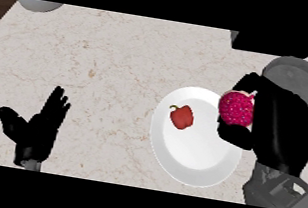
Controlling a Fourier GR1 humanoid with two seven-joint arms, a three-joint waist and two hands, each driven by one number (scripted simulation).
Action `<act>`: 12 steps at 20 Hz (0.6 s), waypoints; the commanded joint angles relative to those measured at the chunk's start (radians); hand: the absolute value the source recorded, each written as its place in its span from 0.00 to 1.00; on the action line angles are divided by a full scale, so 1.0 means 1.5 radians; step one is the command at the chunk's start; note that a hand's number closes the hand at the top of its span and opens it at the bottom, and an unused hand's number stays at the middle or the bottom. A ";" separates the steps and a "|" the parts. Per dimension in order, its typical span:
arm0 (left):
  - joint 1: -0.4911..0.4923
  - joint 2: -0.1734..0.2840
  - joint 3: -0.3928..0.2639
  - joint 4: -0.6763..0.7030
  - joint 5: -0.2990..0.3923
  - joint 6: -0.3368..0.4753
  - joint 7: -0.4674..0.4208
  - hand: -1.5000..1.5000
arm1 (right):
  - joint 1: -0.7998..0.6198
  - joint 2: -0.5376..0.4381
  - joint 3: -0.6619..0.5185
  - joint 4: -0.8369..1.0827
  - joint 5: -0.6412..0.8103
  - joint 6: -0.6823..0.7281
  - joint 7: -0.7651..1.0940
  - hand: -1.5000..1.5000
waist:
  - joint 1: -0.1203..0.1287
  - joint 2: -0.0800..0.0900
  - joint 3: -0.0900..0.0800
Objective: Pick the cupcake from the plate and place it in the pan
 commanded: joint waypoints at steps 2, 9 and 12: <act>0.006 -0.002 0.008 0.032 0.004 -0.012 -0.004 0.50 | -0.062 -0.010 -0.120 0.059 -0.073 -0.020 -0.039 1.00 | 0.003 0.004 -0.003; 0.003 0.005 0.002 -0.010 0.004 -0.015 0.034 0.50 | -0.141 -0.091 -0.238 0.269 -0.093 -0.134 -0.147 1.00 | 0.010 0.006 -0.003; 0.002 -0.015 -0.002 0.024 -0.004 -0.009 0.001 0.50 | -0.136 -0.138 -0.280 0.376 -0.100 -0.202 -0.229 1.00 | 0.011 0.008 -0.003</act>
